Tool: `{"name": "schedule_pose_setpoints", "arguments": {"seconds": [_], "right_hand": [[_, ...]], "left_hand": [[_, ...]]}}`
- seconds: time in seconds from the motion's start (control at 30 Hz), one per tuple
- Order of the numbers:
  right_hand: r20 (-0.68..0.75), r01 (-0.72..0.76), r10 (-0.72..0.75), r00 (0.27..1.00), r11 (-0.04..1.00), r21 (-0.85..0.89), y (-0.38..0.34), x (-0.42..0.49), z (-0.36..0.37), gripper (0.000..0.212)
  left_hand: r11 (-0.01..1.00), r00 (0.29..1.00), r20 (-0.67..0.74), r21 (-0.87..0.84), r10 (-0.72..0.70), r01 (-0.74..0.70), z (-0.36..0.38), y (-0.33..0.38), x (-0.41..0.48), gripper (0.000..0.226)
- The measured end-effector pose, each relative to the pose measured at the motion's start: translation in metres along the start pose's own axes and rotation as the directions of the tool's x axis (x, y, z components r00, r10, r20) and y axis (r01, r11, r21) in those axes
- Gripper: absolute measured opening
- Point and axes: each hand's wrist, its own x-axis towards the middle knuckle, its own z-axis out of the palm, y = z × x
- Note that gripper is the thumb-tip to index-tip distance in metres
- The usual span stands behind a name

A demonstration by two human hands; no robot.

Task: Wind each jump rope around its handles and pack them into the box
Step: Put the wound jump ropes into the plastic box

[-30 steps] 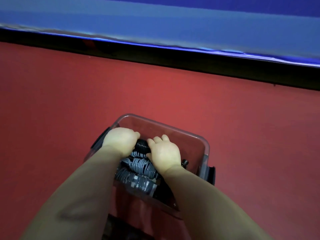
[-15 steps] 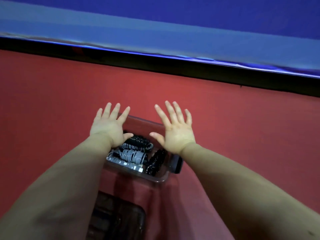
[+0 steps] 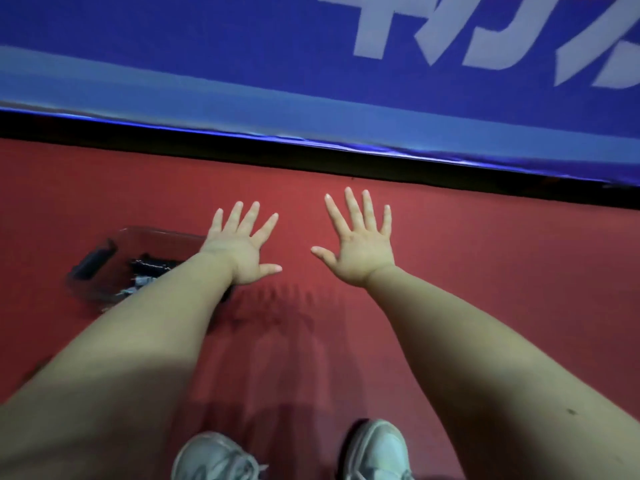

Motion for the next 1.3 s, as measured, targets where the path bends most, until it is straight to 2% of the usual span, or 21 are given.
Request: {"name": "schedule_pose_setpoints", "arguments": {"seconds": [0.2, 0.33, 0.5, 0.73, 0.83, 0.93, 1.03, 1.13, 1.23, 1.27, 1.3], "right_hand": [[0.036, -0.164, 0.164, 0.986, 0.986, 0.006, 0.101, -0.075, 0.017, 0.082], [0.098, -0.303, 0.304, 0.948, 0.953, -0.025, 0.169, -0.127, 0.046, 0.082], [0.179, -0.474, 0.477, 0.86, 0.878, -0.061, 0.241, -0.186, 0.082, 0.083], [0.33, -0.631, 0.62, 0.712, 0.771, -0.087, 0.293, -0.245, 0.128, 0.079], [0.365, -0.687, 0.654, 0.662, 0.725, -0.054, 0.297, -0.253, 0.143, 0.077], [0.383, -0.738, 0.687, 0.617, 0.675, -0.022, 0.295, -0.25, 0.156, 0.076], [0.386, -0.72, 0.661, 0.644, 0.693, 0.014, 0.289, -0.241, 0.167, 0.075], [0.416, -0.637, 0.571, 0.707, 0.771, 0.024, 0.282, -0.238, 0.173, 0.073], [0.442, -0.553, 0.493, 0.749, 0.833, 0.007, 0.28, -0.238, 0.178, 0.071], [0.441, -0.535, 0.478, 0.759, 0.845, 0.006, 0.279, -0.237, 0.179, 0.072], [0.433, -0.522, 0.467, 0.771, 0.853, 0.009, 0.278, -0.236, 0.179, 0.075]], "left_hand": [[0.966, 0.966, 0.002, 0.019, 0.257, -0.257, -0.009, 0.135, 0.008, 0.09], [0.887, 0.889, 0.053, 0.064, 0.455, -0.458, 0.001, 0.22, 0.013, 0.089], [0.717, 0.716, 0.147, 0.061, 0.682, -0.695, 0.032, 0.321, 0.016, 0.085], [0.376, 0.39, 0.224, 0.101, 0.893, -0.921, 0.086, 0.429, 0.007, 0.075], [0.295, 0.311, 0.237, 0.1, 0.92, -0.95, 0.104, 0.456, 0.0, 0.065], [0.254, 0.274, 0.247, 0.11, 0.929, -0.961, 0.123, 0.465, -0.003, 0.055], [0.248, 0.269, 0.159, 0.137, 0.95, -0.959, 0.129, 0.468, -0.002, 0.045], [0.196, 0.234, 0.102, 0.291, 0.967, -0.936, 0.129, 0.468, 0.002, 0.04], [0.214, 0.228, 0.055, 0.186, 0.972, -0.959, 0.131, 0.451, 0.015, 0.044], [0.235, 0.257, 0.112, 0.178, 0.96, -0.955, 0.127, 0.443, 0.018, 0.041], [0.236, 0.249, 0.052, 0.185, 0.967, -0.954, 0.127, 0.436, 0.023, 0.034]]}}
